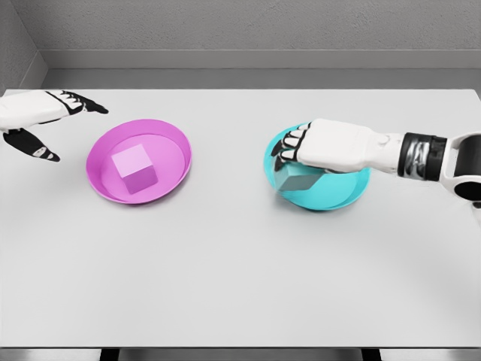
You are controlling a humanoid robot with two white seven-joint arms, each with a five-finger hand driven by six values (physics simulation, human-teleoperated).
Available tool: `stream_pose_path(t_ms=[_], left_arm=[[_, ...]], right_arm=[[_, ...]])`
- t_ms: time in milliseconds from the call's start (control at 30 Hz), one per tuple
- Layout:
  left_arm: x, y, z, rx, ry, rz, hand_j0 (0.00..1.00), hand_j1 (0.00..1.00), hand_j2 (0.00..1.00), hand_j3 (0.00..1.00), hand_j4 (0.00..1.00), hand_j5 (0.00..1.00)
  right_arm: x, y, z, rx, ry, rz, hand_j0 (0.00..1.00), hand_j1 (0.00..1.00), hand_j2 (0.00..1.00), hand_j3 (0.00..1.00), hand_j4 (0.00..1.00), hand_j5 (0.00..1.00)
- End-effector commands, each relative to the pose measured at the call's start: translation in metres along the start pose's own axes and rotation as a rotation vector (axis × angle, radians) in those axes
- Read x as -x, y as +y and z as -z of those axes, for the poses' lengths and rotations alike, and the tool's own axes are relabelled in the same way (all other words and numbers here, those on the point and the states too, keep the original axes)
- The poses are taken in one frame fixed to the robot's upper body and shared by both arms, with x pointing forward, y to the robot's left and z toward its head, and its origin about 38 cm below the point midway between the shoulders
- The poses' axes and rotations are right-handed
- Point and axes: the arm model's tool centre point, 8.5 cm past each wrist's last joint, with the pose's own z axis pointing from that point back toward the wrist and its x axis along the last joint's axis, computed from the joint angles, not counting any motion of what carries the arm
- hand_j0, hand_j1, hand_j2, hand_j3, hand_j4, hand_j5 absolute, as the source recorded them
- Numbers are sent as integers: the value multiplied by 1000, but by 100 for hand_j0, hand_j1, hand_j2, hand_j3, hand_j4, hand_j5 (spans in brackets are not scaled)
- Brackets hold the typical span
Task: Place the blocks in the corresponding plates according to their colors
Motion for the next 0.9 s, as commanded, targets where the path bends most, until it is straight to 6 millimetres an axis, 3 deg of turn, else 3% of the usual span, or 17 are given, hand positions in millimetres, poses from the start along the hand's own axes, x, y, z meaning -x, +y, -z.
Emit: stream_pose_path(t_ms=[0, 133, 233, 333, 467, 533, 567, 867], left_arm=[[0, 0, 0, -5, -1, -8, 100, 100, 100, 100, 100, 100], [1, -1, 1, -4, 0, -12, 100, 100, 100, 100, 100, 100], [0, -4, 2, 0, -3, -15, 100, 100, 100, 100, 100, 100], [1, -5, 2, 3, 1, -17, 100, 100, 100, 100, 100, 100], [1, -5, 2, 2, 1, -18, 100, 100, 100, 100, 100, 100], [1, -5, 2, 2, 1, -18, 100, 100, 100, 100, 100, 100], [1, -6, 2, 3, 0, -19, 100, 100, 100, 100, 100, 100], [1, -5, 2, 2, 0, -18, 100, 100, 100, 100, 100, 100]], right_arm=[[28, 2, -18, 22, 88, 55, 52, 52, 52, 52, 52, 52], [47, 6, -4, 45, 113, 120, 54, 54, 54, 54, 54, 54], [48, 7, 10, 57, 107, 138, 54, 54, 54, 54, 54, 54], [61, 35, 19, 8, 149, 205, 57, 57, 57, 57, 57, 57], [69, 52, 16, -17, 175, 252, 61, 61, 61, 61, 61, 61], [69, 52, 16, -15, 176, 255, 83, 83, 83, 83, 83, 83], [69, 53, 16, -17, 174, 257, 100, 100, 100, 100, 100, 100], [70, 50, 13, -9, 176, 254, 100, 100, 100, 100, 100, 100]])
